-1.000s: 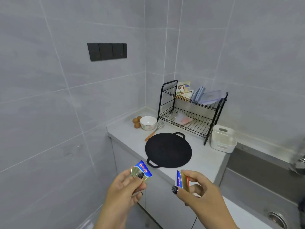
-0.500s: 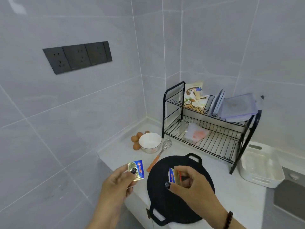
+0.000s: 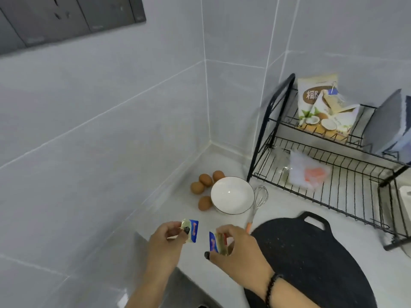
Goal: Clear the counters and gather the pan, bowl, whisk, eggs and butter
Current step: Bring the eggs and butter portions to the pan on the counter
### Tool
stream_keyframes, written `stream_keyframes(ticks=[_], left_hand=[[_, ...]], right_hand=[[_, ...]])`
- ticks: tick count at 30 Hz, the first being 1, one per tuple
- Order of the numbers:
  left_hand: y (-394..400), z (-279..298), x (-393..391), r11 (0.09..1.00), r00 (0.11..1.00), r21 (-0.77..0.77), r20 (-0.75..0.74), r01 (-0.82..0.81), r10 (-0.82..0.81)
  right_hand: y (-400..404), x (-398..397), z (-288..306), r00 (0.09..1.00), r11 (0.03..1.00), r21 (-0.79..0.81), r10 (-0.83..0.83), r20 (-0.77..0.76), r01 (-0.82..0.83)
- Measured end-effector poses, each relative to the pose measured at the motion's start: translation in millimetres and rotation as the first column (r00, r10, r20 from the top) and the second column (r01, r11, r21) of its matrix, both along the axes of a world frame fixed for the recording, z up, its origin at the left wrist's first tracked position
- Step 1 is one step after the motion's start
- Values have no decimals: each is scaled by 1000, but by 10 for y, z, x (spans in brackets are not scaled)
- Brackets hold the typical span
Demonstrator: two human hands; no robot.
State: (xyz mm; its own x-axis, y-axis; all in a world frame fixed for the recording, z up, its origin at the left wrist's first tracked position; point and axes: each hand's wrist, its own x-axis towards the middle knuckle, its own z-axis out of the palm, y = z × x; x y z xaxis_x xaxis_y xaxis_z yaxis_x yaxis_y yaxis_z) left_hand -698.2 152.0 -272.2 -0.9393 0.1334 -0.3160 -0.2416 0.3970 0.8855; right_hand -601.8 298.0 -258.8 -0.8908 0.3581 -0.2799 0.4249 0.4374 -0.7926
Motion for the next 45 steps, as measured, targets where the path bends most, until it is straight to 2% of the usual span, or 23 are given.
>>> stream_keyframes(ticks=[7,10,14,20,26,29,32,35,37,40,43,45], left_hand=[[-35,-663,-956,940,967,-228,87,252,-238],[-4,-820,-1070,913,945,-246,119,327,-306],[52,-919,-1135,885,921,-258,101,389,-375],[137,-921,-1106,860,904,-292,45,419,-425],[175,-982,-1089,817,889,-407,-26,407,-457],[249,-963,-1018,796,887,-482,-80,365,-455],[338,-871,-882,767,902,-575,-110,285,-418],[421,-745,-668,804,912,-529,-127,271,-391],[477,-660,-542,821,914,-493,-117,287,-390],[558,-474,-314,870,933,-420,-124,259,-338],[564,-389,-202,922,959,-317,-100,221,-265],[564,-355,-180,929,965,-292,-61,227,-255]], right_hand=[[-313,-917,-648,965,987,88,-151,213,135],[-351,-1023,-803,952,978,144,-182,245,150],[-389,-1073,-935,957,956,282,-149,249,76],[-409,-1050,-945,956,951,306,-123,265,37],[-370,-891,-892,959,971,236,-109,263,45],[-197,-692,-797,958,963,242,-175,229,118],[116,-436,-758,920,927,232,-342,193,295],[445,-292,-785,846,873,158,-487,217,462],[594,-304,-812,824,859,110,-510,246,499],[720,-371,-854,843,900,108,-433,319,421],[754,-469,-877,838,935,182,-353,415,304],[763,-501,-896,831,939,151,-343,437,308]])
